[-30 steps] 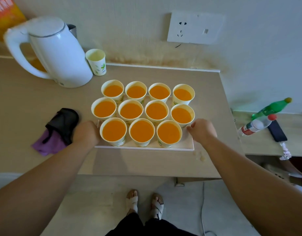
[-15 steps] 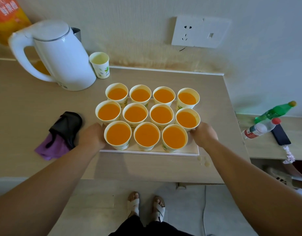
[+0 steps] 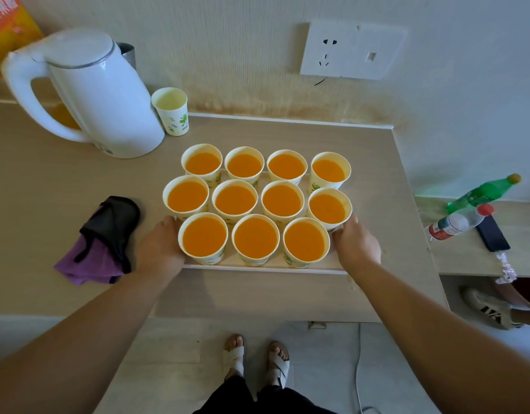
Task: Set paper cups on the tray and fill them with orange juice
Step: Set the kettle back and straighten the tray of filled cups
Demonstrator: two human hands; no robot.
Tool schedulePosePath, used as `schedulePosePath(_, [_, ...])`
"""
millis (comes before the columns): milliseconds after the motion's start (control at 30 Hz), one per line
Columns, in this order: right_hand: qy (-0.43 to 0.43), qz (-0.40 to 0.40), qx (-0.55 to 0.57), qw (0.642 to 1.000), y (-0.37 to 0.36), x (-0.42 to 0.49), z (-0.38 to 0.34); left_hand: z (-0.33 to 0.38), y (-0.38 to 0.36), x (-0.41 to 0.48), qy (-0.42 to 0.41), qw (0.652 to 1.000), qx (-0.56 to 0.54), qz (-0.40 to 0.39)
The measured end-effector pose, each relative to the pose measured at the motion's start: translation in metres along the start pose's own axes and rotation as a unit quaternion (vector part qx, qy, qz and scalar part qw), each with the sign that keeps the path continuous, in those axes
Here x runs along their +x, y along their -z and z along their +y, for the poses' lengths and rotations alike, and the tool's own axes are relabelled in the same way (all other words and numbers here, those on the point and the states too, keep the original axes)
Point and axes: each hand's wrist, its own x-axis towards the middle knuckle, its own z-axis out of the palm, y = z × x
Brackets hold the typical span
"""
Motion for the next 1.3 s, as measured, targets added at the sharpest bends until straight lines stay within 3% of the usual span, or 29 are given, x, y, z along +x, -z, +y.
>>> schedulePosePath(233, [-0.002,-0.002,0.043,0.999,0.001,0.001,0.001,-0.009,-0.005,0.004,-0.027,0.998,-0.05,0.024])
schedulePosePath(433, [0.01,0.001,0.041,0.999,0.011,0.014,-0.001,0.001,-0.001,0.014,0.023,0.999,-0.035,0.004])
schedulePosePath(667, [0.017,0.024,0.036,0.999,0.031,0.045,-0.009,0.024,0.013,0.039,-0.012,0.996,-0.087,-0.018])
schedulePosePath(1300, [0.0,0.031,0.048,0.998,0.039,0.139,-0.017,0.076,-0.003,0.134,0.033,0.999,0.014,0.006])
